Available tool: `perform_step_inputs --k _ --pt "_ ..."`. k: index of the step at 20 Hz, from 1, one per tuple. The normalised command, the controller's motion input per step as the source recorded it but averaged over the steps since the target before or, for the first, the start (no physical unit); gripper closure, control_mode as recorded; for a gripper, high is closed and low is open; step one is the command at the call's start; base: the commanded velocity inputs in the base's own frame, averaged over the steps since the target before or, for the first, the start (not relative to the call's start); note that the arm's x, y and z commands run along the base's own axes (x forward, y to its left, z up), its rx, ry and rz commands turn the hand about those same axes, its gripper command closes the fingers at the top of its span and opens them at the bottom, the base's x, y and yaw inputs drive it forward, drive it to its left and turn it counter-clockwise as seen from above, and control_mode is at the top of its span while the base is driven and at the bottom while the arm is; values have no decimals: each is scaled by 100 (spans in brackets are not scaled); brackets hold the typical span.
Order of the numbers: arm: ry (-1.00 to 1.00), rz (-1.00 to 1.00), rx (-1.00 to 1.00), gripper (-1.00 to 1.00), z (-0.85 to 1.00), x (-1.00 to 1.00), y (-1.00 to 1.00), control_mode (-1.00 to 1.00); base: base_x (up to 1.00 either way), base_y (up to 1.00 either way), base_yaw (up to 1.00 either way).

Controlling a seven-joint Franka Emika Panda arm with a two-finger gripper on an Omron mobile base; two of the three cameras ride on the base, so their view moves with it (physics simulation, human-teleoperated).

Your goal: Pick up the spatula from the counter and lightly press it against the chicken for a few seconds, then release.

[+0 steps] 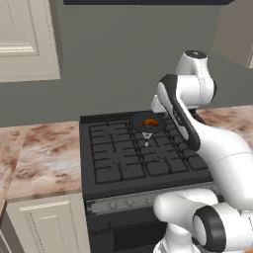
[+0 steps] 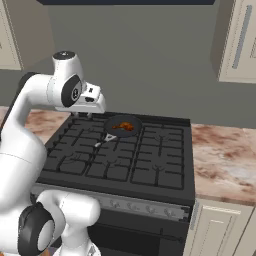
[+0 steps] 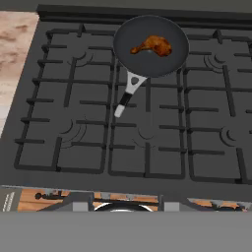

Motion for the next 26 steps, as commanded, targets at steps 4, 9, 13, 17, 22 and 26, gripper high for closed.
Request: perform_step_inputs --k 4,9,13,17,22,26 --pt "0 0 0 -100 0 -9 0 -100 0 0 0" --pt "-3 0 0 -100 0 -33 0 -100 0 0 0" --pt "-7 -1 0 -100 0 -41 0 -100 0 0 0" --pt "-5 -1 0 -100 0 -45 0 -100 0 0 0" --pt "-4 -2 0 -100 0 -45 0 -100 0 0 0" --pt "0 -1 0 -100 0 -26 0 100 -11 -1 -1"
